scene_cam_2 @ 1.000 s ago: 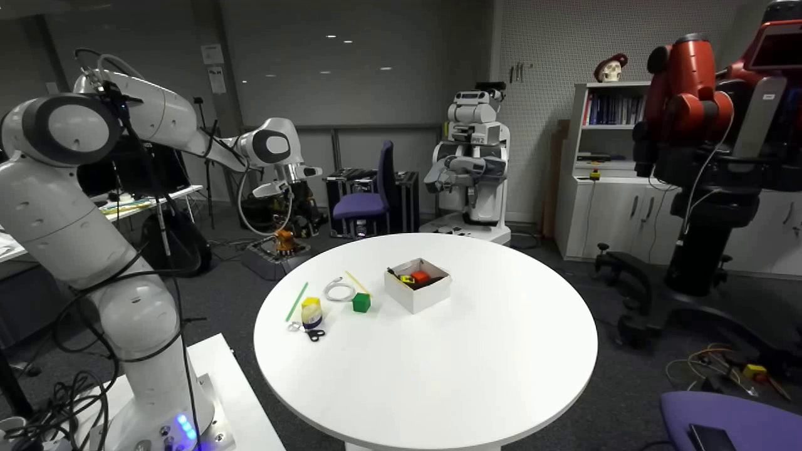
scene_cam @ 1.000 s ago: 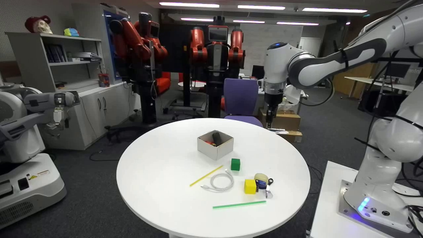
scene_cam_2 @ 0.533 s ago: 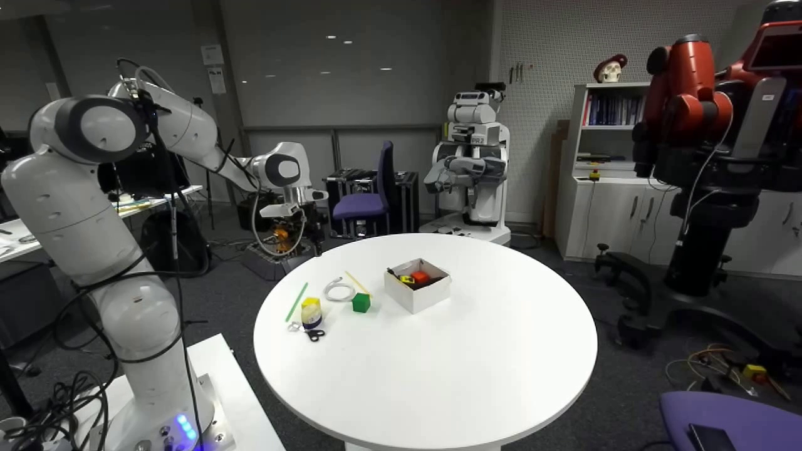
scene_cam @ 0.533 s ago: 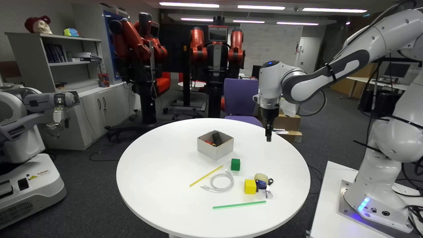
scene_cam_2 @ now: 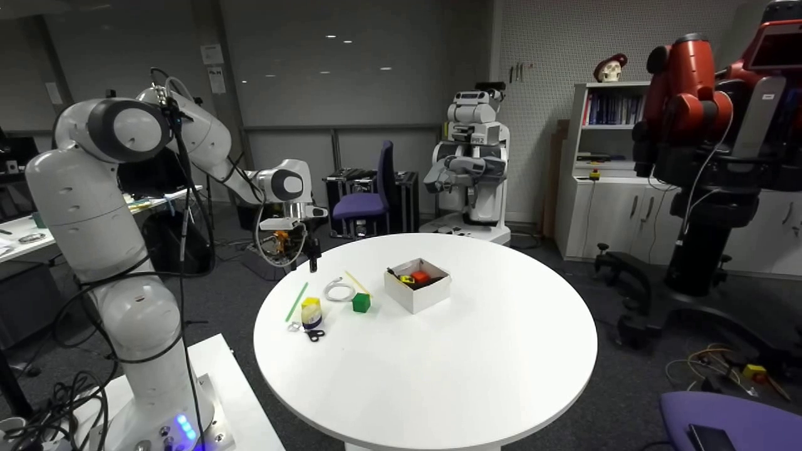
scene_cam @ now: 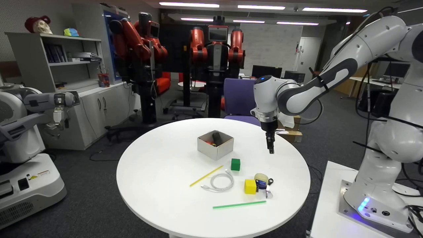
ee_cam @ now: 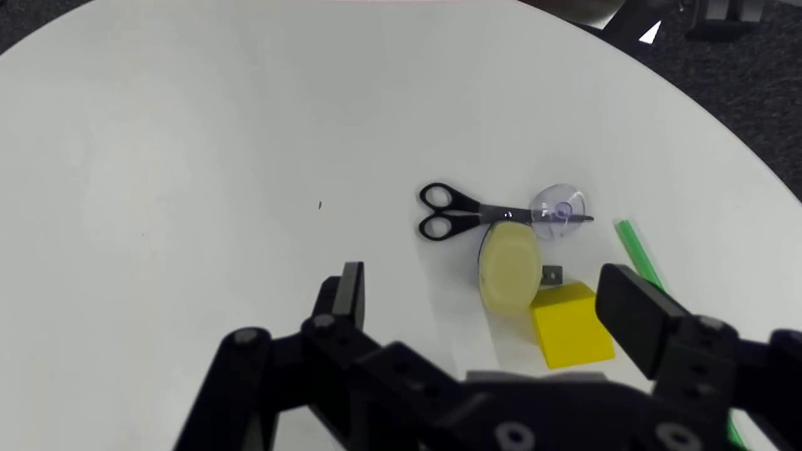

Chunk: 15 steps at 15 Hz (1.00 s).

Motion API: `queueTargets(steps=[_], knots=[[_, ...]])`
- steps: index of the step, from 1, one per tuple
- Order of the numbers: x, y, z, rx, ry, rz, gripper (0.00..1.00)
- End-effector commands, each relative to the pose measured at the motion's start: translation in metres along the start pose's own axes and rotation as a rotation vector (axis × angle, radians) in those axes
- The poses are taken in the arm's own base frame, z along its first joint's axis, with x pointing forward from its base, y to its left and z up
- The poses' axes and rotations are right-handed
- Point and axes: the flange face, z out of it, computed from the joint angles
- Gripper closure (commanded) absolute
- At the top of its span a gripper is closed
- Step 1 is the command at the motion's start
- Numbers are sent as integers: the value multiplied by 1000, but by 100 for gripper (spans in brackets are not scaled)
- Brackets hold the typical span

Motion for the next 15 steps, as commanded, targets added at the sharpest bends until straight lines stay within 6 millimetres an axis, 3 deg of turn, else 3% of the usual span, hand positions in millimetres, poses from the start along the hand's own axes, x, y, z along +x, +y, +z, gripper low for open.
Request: queueTargets(steps=[1, 6, 15], knots=[[0, 0, 0, 0, -1, 0, 0], [0, 1, 3, -7, 6, -1, 0], [19, 21, 54, 94, 95, -68, 0]])
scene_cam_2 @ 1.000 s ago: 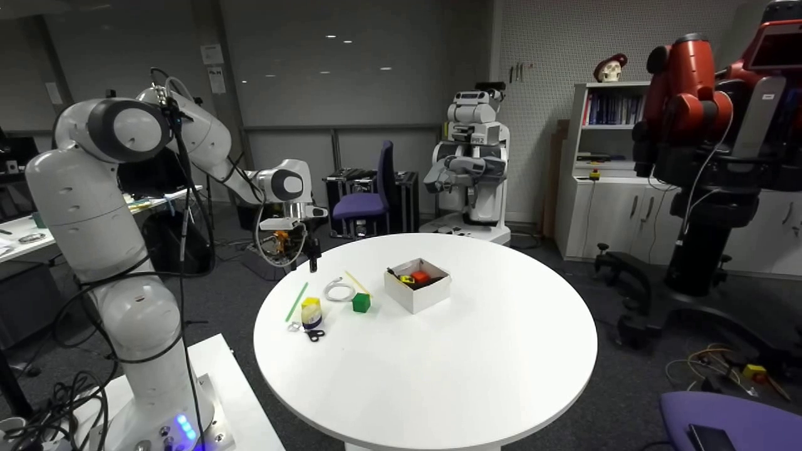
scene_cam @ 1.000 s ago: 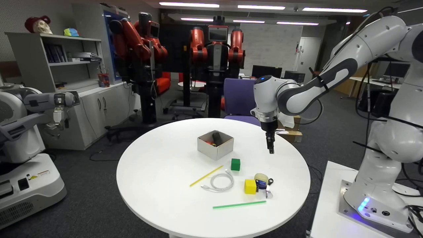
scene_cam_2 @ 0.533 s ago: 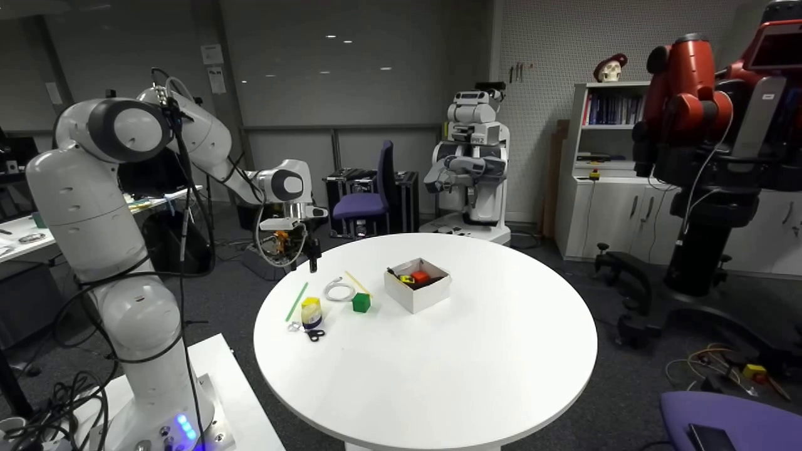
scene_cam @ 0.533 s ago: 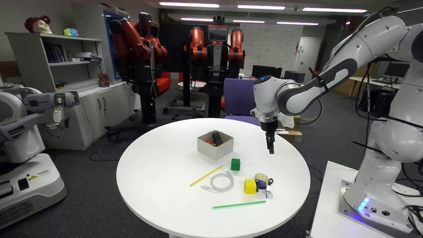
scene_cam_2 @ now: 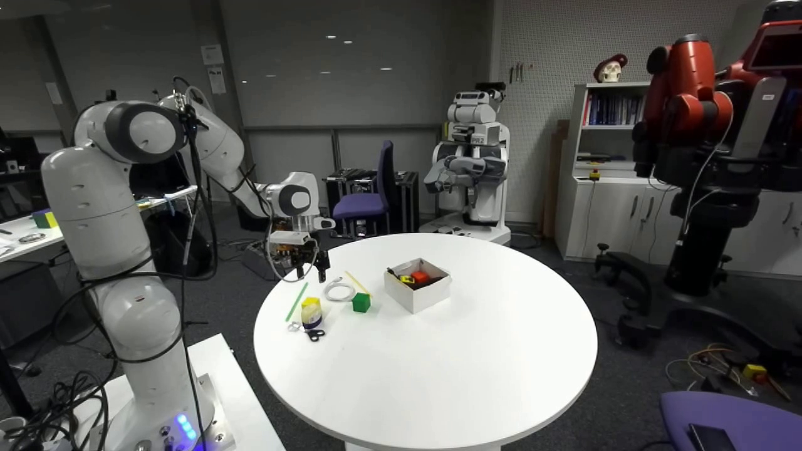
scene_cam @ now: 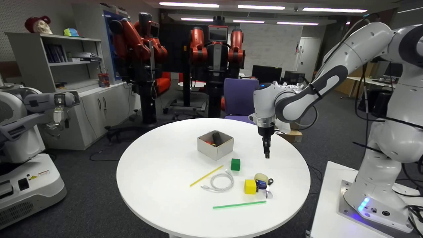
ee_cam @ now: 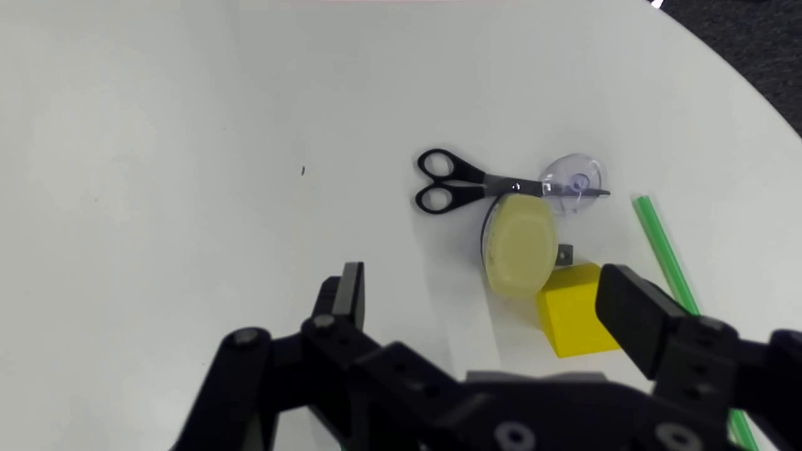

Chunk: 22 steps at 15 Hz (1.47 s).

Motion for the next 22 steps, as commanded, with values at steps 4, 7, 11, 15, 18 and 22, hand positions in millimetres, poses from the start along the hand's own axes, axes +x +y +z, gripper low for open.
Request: queueTargets(steps=[4, 7, 11, 15, 18, 22], knots=[[-2, 8, 45, 123, 71, 25, 0], [-4, -3, 62, 152, 96, 41, 0], [-4, -14, 85, 123, 111, 23, 0], [3, -24, 105, 125, 148, 14, 0], [10, -32, 115, 129, 186, 23, 0], [16, -37, 125, 108, 211, 46, 0]])
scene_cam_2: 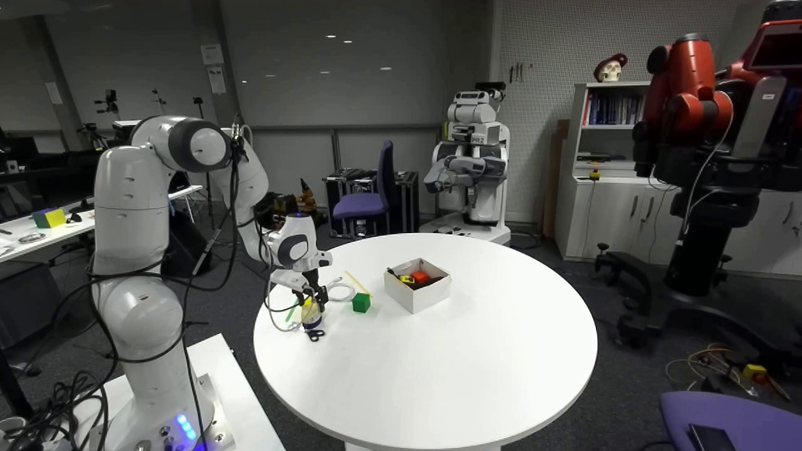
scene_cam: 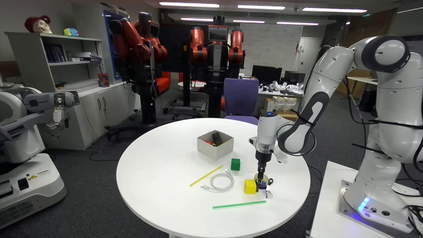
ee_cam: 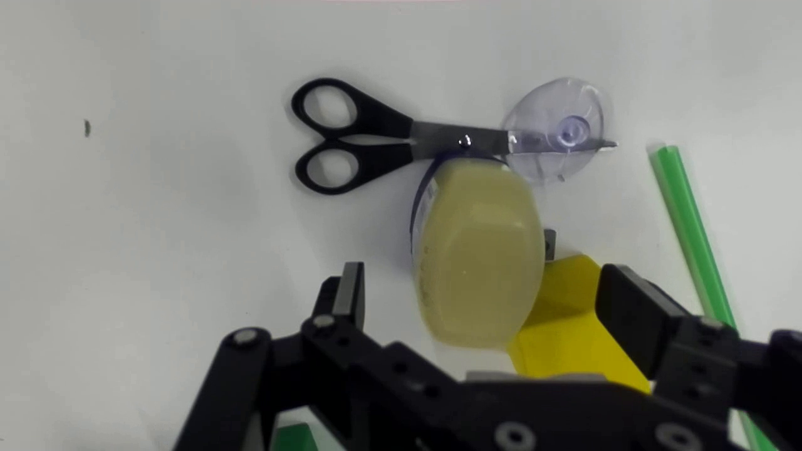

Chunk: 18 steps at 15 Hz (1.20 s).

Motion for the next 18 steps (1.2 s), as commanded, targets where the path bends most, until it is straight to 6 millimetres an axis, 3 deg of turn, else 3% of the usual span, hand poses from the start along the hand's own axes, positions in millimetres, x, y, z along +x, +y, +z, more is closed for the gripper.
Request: queueTargets(steps=[1, 2, 9, 14, 18], knots=[[4, 1, 8, -32, 28, 18, 25], [5, 2, 9, -40, 26, 23, 26], [9, 5, 2, -52, 15, 54, 77], [13, 17, -34, -41, 8, 150, 77], [35, 33, -77, 6, 44, 360, 77]])
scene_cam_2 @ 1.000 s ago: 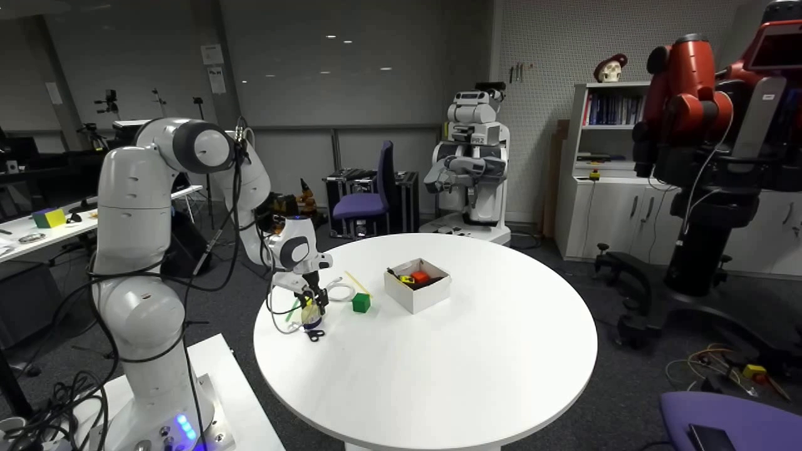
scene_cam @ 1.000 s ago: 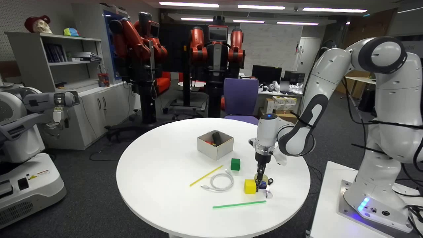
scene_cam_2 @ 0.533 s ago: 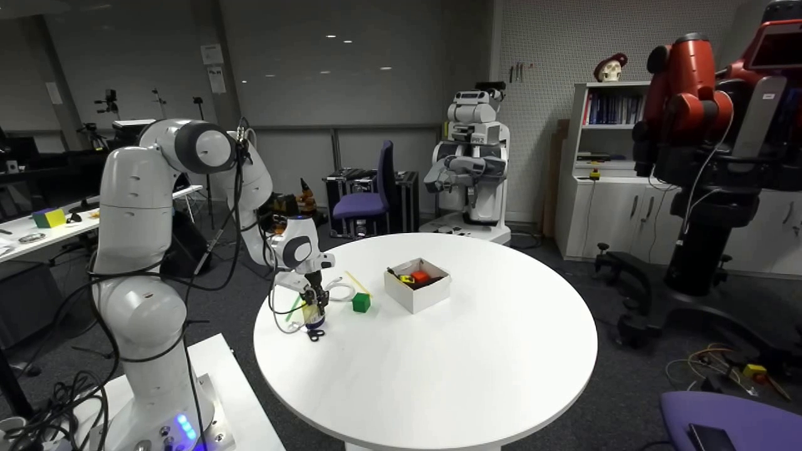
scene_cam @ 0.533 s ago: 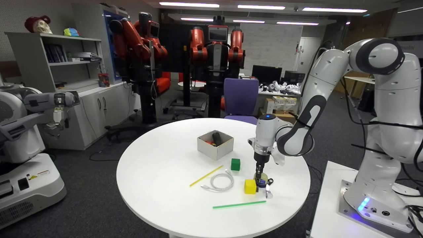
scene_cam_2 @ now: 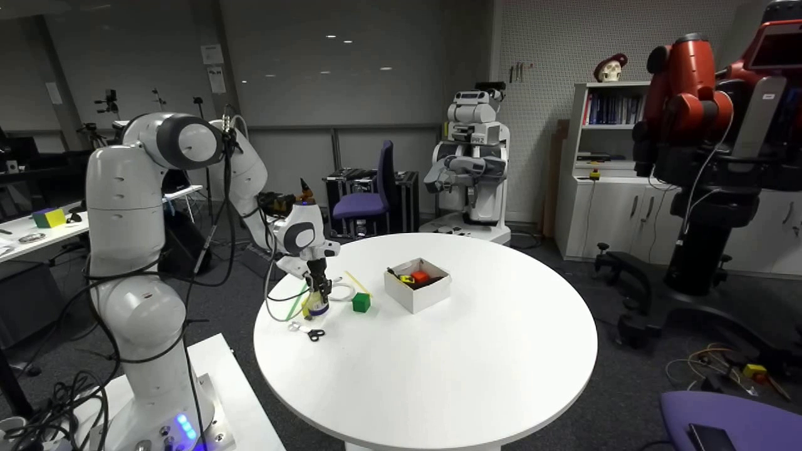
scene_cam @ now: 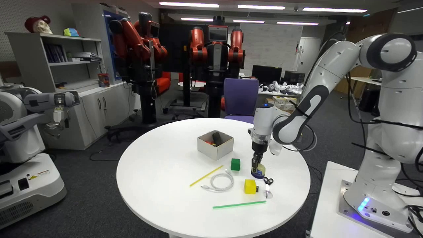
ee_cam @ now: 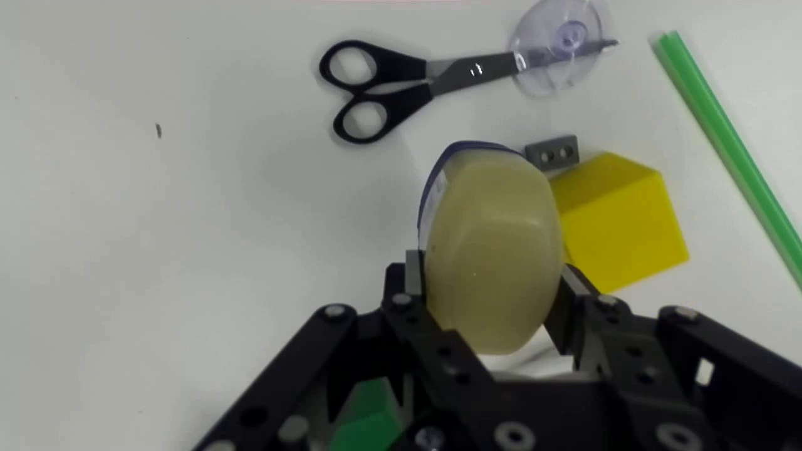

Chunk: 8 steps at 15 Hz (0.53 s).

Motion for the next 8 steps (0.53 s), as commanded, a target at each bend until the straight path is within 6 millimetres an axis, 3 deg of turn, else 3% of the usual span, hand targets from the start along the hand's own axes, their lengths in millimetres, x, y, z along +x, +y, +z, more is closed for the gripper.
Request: queueTargets(steps=[1, 5, 8], knots=[[21, 13, -48, 39, 40, 190, 77], [41, 18, -74, 48, 39, 305, 77], [69, 26, -91, 61, 125, 312, 77]])
